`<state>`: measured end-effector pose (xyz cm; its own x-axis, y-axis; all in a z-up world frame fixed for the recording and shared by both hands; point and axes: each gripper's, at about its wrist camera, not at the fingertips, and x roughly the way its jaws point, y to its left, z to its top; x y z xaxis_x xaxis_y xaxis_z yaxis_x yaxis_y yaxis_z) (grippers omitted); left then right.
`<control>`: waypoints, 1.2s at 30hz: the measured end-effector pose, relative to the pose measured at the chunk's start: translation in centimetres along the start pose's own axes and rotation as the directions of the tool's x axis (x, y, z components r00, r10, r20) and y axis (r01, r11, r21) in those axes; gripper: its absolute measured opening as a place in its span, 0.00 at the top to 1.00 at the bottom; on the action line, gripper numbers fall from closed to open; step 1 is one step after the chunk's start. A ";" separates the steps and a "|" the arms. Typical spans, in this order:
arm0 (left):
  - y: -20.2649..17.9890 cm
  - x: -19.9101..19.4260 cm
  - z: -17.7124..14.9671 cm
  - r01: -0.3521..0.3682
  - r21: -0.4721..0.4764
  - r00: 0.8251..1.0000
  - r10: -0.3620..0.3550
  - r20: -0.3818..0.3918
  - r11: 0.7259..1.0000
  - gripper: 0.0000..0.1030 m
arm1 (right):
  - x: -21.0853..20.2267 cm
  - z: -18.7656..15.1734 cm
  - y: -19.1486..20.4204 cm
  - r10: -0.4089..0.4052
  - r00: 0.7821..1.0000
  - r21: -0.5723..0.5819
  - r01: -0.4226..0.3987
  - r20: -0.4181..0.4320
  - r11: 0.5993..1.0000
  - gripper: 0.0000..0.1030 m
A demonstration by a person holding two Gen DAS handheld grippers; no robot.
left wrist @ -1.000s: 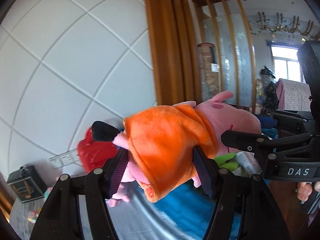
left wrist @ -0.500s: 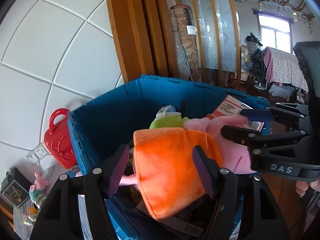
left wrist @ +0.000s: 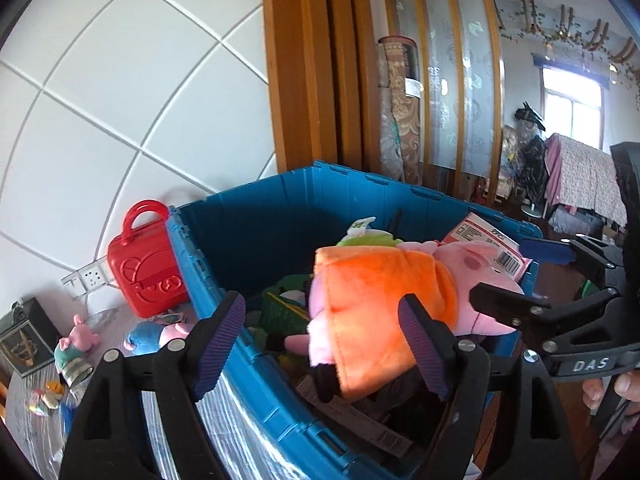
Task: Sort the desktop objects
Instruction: 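Release the pig plush into the bin and return the left gripper over the bed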
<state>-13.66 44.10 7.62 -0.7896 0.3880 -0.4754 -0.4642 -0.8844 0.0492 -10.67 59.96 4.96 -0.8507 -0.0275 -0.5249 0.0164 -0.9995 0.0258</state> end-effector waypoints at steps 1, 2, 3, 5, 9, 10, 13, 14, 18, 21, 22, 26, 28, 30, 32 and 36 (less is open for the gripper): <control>0.3 -0.3 -0.1 -0.007 -0.008 1.000 0.007 0.006 1.000 0.23 | -0.3 0.0 0.3 0.002 1.000 -0.002 -0.002 0.006 1.000 0.00; 0.7 -0.7 -0.3 -0.014 -0.020 1.000 0.014 0.013 1.000 0.23 | -0.6 0.1 0.7 0.004 1.000 -0.004 -0.004 0.013 1.000 0.00; 1.2 -1.1 -0.5 -0.023 -0.038 1.000 0.023 0.021 0.999 0.22 | -1.0 0.1 1.0 0.008 1.000 -0.006 -0.008 0.021 1.000 0.00; 2.1 -1.9 -0.9 -0.036 -0.065 0.999 0.038 0.033 0.997 0.21 | -1.4 0.2 1.9 0.021 0.999 -0.014 -0.021 0.030 1.000 0.00; 4.2 -3.5 -1.9 -0.064 -0.127 0.996 0.071 0.055 0.990 0.20 | -2.2 0.3 4.6 0.055 0.997 -0.053 -0.052 0.055 0.997 0.00; 4.9 -3.9 -2.2 -0.073 -0.141 0.995 0.082 0.058 0.987 0.19 | -2.2 0.3 5.3 0.065 0.996 -0.060 -0.061 0.059 0.996 0.00; 7.2 -5.3 -3.5 -0.115 -0.176 0.990 0.128 0.059 0.978 0.19 | -2.4 0.5 8.3 0.115 0.991 -0.086 -0.110 0.068 0.990 0.00; 8.3 -5.8 -4.1 -0.133 -0.192 0.988 0.146 0.057 0.972 0.19 | -2.5 0.5 9.1 0.127 0.989 -0.093 -0.120 0.071 0.988 0.00; 13.3 -7.9 -6.5 -0.201 -0.272 0.974 0.222 0.050 0.941 0.19 | -2.8 0.7 14.5 0.205 0.975 -0.154 -0.190 0.083 0.970 0.00; 17.6 -9.7 -8.9 -0.249 -0.319 0.962 0.272 0.029 0.914 0.19 | -2.6 0.7 18.7 0.263 0.962 -0.179 -0.246 0.079 0.953 0.00; 18.8 -10.2 -9.6 -0.263 -0.331 0.958 0.286 0.021 0.906 0.19 | -2.3 0.7 19.9 0.281 0.957 -0.184 -0.264 0.073 0.947 0.00; 25.4 -12.4 -13.3 -0.356 -0.389 0.927 0.373 -0.035 0.849 0.19 | 0.2 0.5 25.4 0.325 0.946 -0.194 -0.316 0.011 0.929 0.00; 28.4 -13.5 -14.9 -0.389 -0.400 0.915 0.397 -0.066 0.830 0.19 | 1.7 0.2 27.8 0.342 0.940 -0.183 -0.340 -0.024 0.923 0.00; 31.3 -14.6 -16.7 -0.417 -0.407 0.904 0.419 -0.091 0.812 0.19 | 3.6 -0.1 30.2 0.358 0.932 -0.159 -0.363 -0.061 0.918 0.00; 34.5 -15.7 -18.6 -0.448 -0.414 0.890 0.439 -0.123 0.792 0.19 | 5.5 -0.4 33.1 0.360 0.927 -0.132 -0.371 -0.101 0.919 0.00; 40.6 -17.0 -22.3 -0.496 -0.433 0.866 0.461 -0.191 0.752 0.19 | 9.5 -1.3 37.7 0.343 0.922 -0.086 -0.362 -0.179 0.928 0.00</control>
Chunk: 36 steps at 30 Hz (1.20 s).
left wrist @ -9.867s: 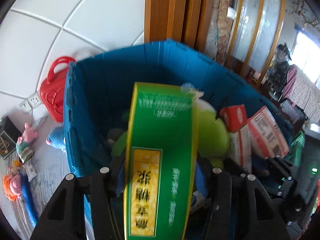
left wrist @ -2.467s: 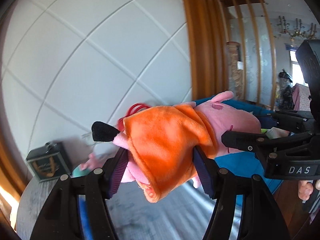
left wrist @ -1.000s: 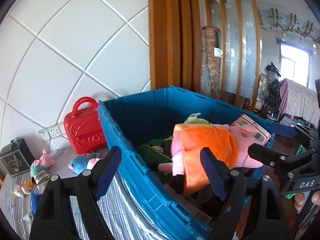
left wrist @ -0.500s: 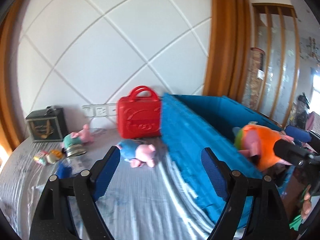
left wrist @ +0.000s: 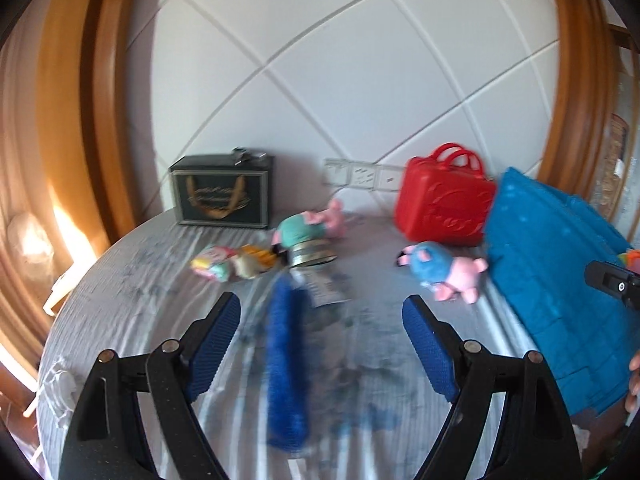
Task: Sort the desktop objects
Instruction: 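Release the pig plush into the bin and return the left gripper over the bed, then grasp the blue bottle brush with the left gripper while the right grasps the white wipes packet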
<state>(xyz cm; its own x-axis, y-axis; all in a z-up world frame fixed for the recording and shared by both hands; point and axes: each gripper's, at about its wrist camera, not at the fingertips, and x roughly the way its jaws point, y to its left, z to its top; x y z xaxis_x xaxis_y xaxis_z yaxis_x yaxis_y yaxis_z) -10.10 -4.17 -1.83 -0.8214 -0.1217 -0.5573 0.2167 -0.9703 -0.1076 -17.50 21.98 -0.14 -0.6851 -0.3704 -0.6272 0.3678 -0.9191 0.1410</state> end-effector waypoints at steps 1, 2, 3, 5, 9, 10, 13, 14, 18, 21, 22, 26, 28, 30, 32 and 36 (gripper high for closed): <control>1.8 0.8 -0.2 -0.014 -0.009 1.000 0.014 -0.017 1.000 0.19 | 0.8 0.1 0.4 -0.002 1.000 0.009 0.002 -0.016 1.000 0.00; 3.2 1.6 -0.4 -0.025 -0.015 0.999 0.024 -0.035 1.000 0.19 | 2.0 0.0 1.0 -0.004 0.999 0.020 0.005 -0.040 1.000 0.00; 4.5 2.4 -0.7 -0.035 -0.020 0.998 0.034 -0.056 0.999 0.19 | 3.3 -0.1 1.5 -0.006 0.998 0.031 0.008 -0.068 0.999 0.00; 6.5 4.3 -1.3 -0.039 -0.027 0.994 0.036 -0.107 0.999 0.19 | 5.6 -0.4 2.1 -0.002 0.993 0.043 0.007 -0.122 0.999 0.00; 7.8 8.5 -3.2 -0.026 -0.024 0.978 0.021 -0.210 0.999 0.19 | 10.2 -0.9 3.0 -0.010 0.973 0.015 0.014 -0.232 1.000 0.00; 7.8 9.7 -3.8 -0.018 -0.033 0.972 0.010 -0.235 0.999 0.19 | 11.3 -1.0 3.1 -0.013 0.968 0.002 0.014 -0.251 1.000 0.00; 7.2 13.3 -5.3 0.001 -0.050 0.950 -0.017 -0.311 0.999 0.20 | 14.0 -0.9 2.9 -0.008 0.956 -0.008 0.006 -0.292 1.000 0.00; 6.7 14.6 -5.8 0.006 -0.049 0.941 -0.023 -0.337 0.999 0.25 | 14.9 -0.9 2.8 -0.007 0.952 -0.007 0.005 -0.305 1.000 0.00; 5.0 19.2 -7.6 0.019 -0.027 0.905 -0.029 -0.424 0.999 0.42 | 18.9 -1.5 2.0 0.011 0.930 -0.005 -0.014 -0.368 1.000 0.00; 4.1 22.2 -8.7 0.031 -0.024 0.873 -0.039 -0.487 0.999 0.46 | 21.9 -2.1 1.5 0.024 0.912 0.006 -0.023 -0.409 1.000 0.00; 3.9 22.9 -9.0 0.032 -0.018 0.865 -0.036 -0.501 0.999 0.46 | 22.7 -2.1 1.5 0.027 0.908 0.011 -0.025 -0.418 1.000 0.00; 3.4 25.9 -10.2 0.041 -0.020 0.839 -0.046 -0.543 0.999 0.46 | 26.2 -2.4 1.3 0.030 0.894 0.046 -0.011 -0.447 0.999 0.00; 3.6 26.8 -10.7 0.028 -0.006 0.837 -0.027 -0.546 1.000 0.61 | 27.7 -2.4 1.5 0.027 0.891 0.050 -0.005 -0.453 0.999 0.00; 3.9 26.8 -10.4 0.022 0.011 0.854 -0.013 -0.521 1.000 0.75 | 29.5 -2.3 2.1 0.014 0.886 0.025 -0.002 -0.463 1.000 0.00; 5.2 27.1 -9.9 0.014 -0.031 0.859 -0.027 -0.512 0.999 0.80 | 31.0 -2.1 2.8 0.010 0.877 -0.001 -0.012 -0.480 1.000 0.00; 7.4 27.8 -7.7 -0.047 -0.043 0.891 0.023 -0.454 0.998 0.80 | 34.9 -1.2 5.2 0.030 0.862 -0.041 -0.059 -0.505 0.997 0.00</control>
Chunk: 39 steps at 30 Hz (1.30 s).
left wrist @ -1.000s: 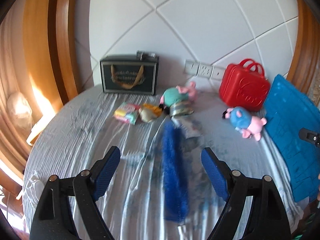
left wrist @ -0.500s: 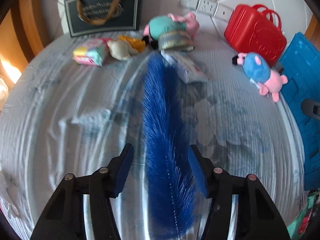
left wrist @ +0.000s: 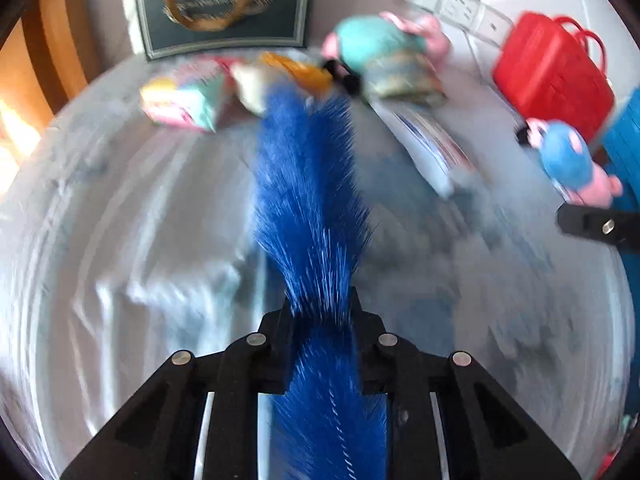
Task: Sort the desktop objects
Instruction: 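Grasp the blue bottle brush with the left gripper while the right grasps the white wipes packet, then lift the brush and packet and carry both over the blue bin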
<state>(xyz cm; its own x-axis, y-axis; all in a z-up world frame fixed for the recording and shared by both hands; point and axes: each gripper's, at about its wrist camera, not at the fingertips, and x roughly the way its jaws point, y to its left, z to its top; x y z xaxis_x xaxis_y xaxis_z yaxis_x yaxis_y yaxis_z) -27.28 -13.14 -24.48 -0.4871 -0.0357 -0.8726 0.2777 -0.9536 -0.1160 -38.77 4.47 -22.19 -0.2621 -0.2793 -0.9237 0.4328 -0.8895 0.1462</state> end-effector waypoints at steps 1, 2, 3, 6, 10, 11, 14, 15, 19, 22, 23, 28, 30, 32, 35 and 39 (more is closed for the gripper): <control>0.3 -0.3 0.9 -0.008 -0.005 1.000 0.008 0.024 1.000 0.80 | 0.6 0.7 0.4 0.008 1.000 -0.008 -0.008 0.000 1.000 0.00; 0.5 -0.5 1.4 -0.008 -0.006 0.999 0.008 0.037 1.000 0.80 | 1.3 1.4 1.0 0.012 1.000 -0.019 -0.012 0.000 1.000 0.00; 0.8 -0.6 2.1 -0.007 -0.006 0.999 0.008 0.048 1.000 0.80 | 2.1 2.2 1.6 0.014 1.000 -0.033 -0.014 -0.002 0.999 0.00; 1.2 -0.2 3.4 -0.025 0.001 0.998 0.025 0.062 1.000 0.80 | 4.0 3.9 2.9 -0.005 1.000 -0.067 0.005 -0.006 0.998 0.08; 2.0 1.6 3.9 0.001 -0.024 0.999 0.000 0.037 1.000 0.80 | 6.2 5.4 3.4 -0.020 0.999 -0.082 0.017 -0.029 0.996 0.09; 2.0 2.0 3.8 0.002 -0.025 0.999 -0.001 0.035 1.000 0.80 | 6.6 5.5 3.4 -0.021 0.999 -0.084 0.018 -0.033 0.996 0.09; 1.6 3.2 3.8 0.016 -0.029 1.000 -0.015 0.023 0.999 0.80 | 7.9 5.6 3.7 -0.005 0.998 -0.098 -0.001 -0.059 0.995 0.09; 1.5 3.4 3.7 0.016 -0.024 1.000 -0.016 0.022 1.000 0.80 | 8.2 5.5 3.8 -0.003 0.998 -0.105 -0.004 -0.065 0.994 0.09; 1.1 3.1 3.3 0.018 -0.020 0.999 -0.017 0.039 1.000 0.81 | 7.7 4.5 4.6 -0.086 0.996 -0.169 0.082 -0.014 0.982 0.46; 0.9 2.3 2.9 0.013 -0.026 0.999 -0.012 0.043 1.000 0.81 | 6.9 3.6 4.2 -0.035 0.999 -0.141 0.031 -0.028 0.990 0.47; 0.8 1.9 2.7 0.015 -0.028 0.999 -0.014 0.047 0.999 0.81 | 6.5 3.3 4.2 -0.035 0.999 -0.140 0.031 -0.025 0.990 0.48; 0.1 -0.4 1.2 0.010 -0.016 0.999 -0.009 0.052 1.000 0.81 | 3.3 0.0 3.6 -0.008 1.000 -0.126 0.008 -0.001 0.992 0.48; -0.2 -1.5 0.5 0.019 -0.018 0.998 -0.018 0.056 1.000 0.81 | 1.7 -1.7 3.3 -0.001 1.000 -0.127 0.002 0.013 0.992 0.48; -0.4 -2.7 -0.1 0.025 -0.016 0.998 -0.023 0.063 1.000 0.81 | 0.0 -3.4 3.3 0.005 1.000 -0.126 -0.002 0.028 0.992 0.48; -1.2 -5.3 -0.9 0.032 0.001 0.995 -0.032 0.095 0.999 0.81 | -2.3 -4.7 3.6 0.006 0.998 -0.118 0.001 0.059 0.993 0.48; -2.4 -9.1 -1.5 0.040 0.027 0.987 -0.043 0.153 0.999 0.81 | -6.2 -7.1 3.8 0.004 0.993 -0.109 0.009 0.115 0.994 0.48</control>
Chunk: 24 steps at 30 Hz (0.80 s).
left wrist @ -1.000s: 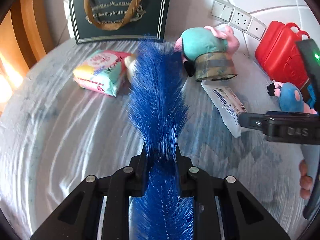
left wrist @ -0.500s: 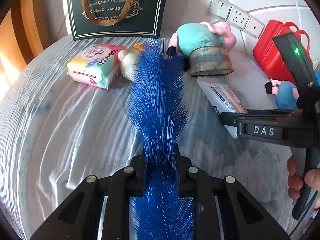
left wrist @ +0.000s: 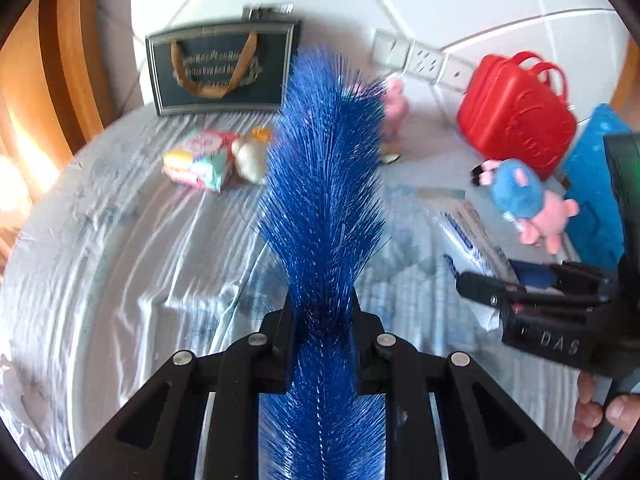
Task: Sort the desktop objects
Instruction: 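Lift the brush and packet and carry both over the blue bin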
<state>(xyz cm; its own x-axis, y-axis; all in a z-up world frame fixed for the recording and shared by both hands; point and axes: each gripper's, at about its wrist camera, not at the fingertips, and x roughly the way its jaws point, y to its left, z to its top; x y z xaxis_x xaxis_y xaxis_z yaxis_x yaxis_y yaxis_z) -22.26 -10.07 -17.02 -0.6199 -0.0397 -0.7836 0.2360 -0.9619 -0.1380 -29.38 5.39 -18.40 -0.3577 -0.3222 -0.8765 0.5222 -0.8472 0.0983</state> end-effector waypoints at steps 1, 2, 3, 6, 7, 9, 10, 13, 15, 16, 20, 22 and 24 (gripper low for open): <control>-0.4 -1.1 0.1 0.000 0.011 1.000 0.000 0.016 1.000 0.81 | -1.2 -0.3 0.0 -0.004 1.000 0.001 0.004 0.020 1.000 0.48; -0.9 -2.2 0.2 0.001 0.022 0.999 -0.002 0.037 1.000 0.81 | -1.9 -0.2 0.2 -0.005 0.999 0.003 0.005 0.032 1.000 0.48; -1.3 -3.0 0.3 0.004 0.029 0.999 -0.005 0.052 1.000 0.81 | -3.4 -0.6 0.2 -0.010 0.998 0.008 0.010 0.058 1.000 0.48; -2.6 -5.9 0.6 0.008 0.056 0.994 -0.014 0.105 0.998 0.81 | -6.3 -0.9 0.0 -0.028 0.993 0.017 0.026 0.113 1.000 0.48; -3.1 -6.8 0.6 0.010 0.066 0.992 -0.018 0.126 0.998 0.82 | -7.6 -1.1 -0.1 -0.038 0.990 0.021 0.035 0.137 0.999 0.48; -4.0 -8.6 0.8 0.017 0.085 0.986 -0.030 0.163 0.996 0.82 | -10.0 -1.6 -0.2 -0.052 0.983 0.026 0.048 0.176 0.998 0.48; -4.4 -9.3 0.8 0.020 0.094 0.983 -0.037 0.178 0.995 0.82 | -11.0 -1.8 -0.3 -0.058 0.979 0.029 0.054 0.195 0.998 0.48; -6.0 -11.7 1.1 0.026 0.132 0.971 -0.056 0.230 0.991 0.83 | -14.6 -2.2 -0.8 -0.089 0.962 0.043 0.080 0.257 0.996 0.48; -7.3 -13.3 1.5 0.036 0.159 0.960 -0.078 0.267 0.987 0.83 | -17.1 -2.5 -1.3 -0.118 0.947 0.061 0.104 0.298 0.993 0.48; -8.0 -14.1 1.8 0.044 0.174 0.953 -0.093 0.288 0.984 0.83 | -18.0 -2.5 -1.7 -0.129 0.942 0.067 0.113 0.309 0.991 0.48; -11.5 -16.8 3.2 0.079 0.232 0.927 -0.157 0.342 0.970 0.83 | -22.9 -3.0 -4.2 -0.210 0.910 0.133 0.172 0.358 0.976 0.48; -14.0 -18.0 4.1 0.093 0.268 0.910 -0.191 0.368 0.959 0.83 | -25.6 -3.4 -6.2 -0.261 0.888 0.176 0.208 0.378 0.962 0.48; -16.9 -19.2 4.8 0.096 0.305 0.892 -0.218 0.396 0.948 0.83 | -28.6 -4.0 -8.7 -0.298 0.866 0.212 0.228 0.402 0.950 0.48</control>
<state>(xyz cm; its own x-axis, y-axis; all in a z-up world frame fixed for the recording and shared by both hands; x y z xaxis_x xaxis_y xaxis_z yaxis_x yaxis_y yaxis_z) -17.92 5.68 3.22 -0.9007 0.0669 -0.4292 -0.0639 -0.9977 -0.0215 -20.59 23.63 3.88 -0.7765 -0.1967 -0.5987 0.2507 -0.9681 -0.0070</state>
